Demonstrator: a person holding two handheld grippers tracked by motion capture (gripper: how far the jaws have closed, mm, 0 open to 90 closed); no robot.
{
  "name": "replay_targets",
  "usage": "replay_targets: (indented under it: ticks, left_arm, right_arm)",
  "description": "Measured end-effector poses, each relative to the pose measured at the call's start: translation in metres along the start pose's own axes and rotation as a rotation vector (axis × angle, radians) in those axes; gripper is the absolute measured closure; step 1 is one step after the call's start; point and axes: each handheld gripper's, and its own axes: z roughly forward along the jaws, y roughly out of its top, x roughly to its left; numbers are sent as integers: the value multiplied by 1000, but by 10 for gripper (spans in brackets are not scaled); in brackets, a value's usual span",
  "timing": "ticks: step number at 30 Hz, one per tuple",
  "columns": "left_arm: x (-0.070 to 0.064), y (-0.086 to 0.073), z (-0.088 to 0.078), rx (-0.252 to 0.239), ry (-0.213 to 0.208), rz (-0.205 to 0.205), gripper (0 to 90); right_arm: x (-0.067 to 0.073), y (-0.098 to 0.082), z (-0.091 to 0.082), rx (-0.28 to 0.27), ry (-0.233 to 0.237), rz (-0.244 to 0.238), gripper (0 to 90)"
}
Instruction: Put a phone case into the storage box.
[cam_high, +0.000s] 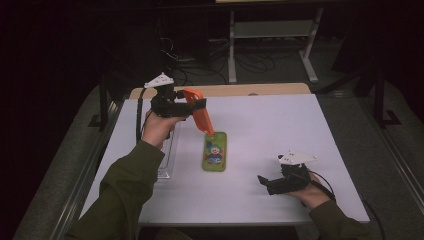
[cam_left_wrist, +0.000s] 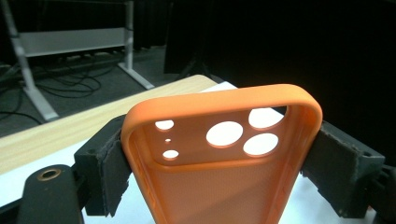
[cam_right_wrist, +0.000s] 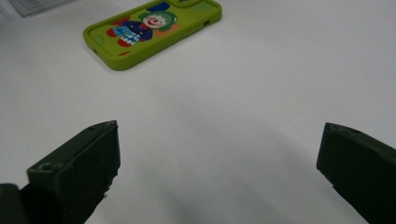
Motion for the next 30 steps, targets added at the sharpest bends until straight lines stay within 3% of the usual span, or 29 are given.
replay_targets:
  ticks: [15,24,30]
  left_arm:
    - [48,7,-14,-18,191,-9,160]
    - [66,14,-21,-32,322,7,160]
    - [76,11,-17,-6,405,4,160]
  right_arm:
    - [-3,1,2,-7,-12,-14,0]
    - [-2,1,3,-5,-14,1,0]
    - [-2,1,3,-8,-13,-14,0]
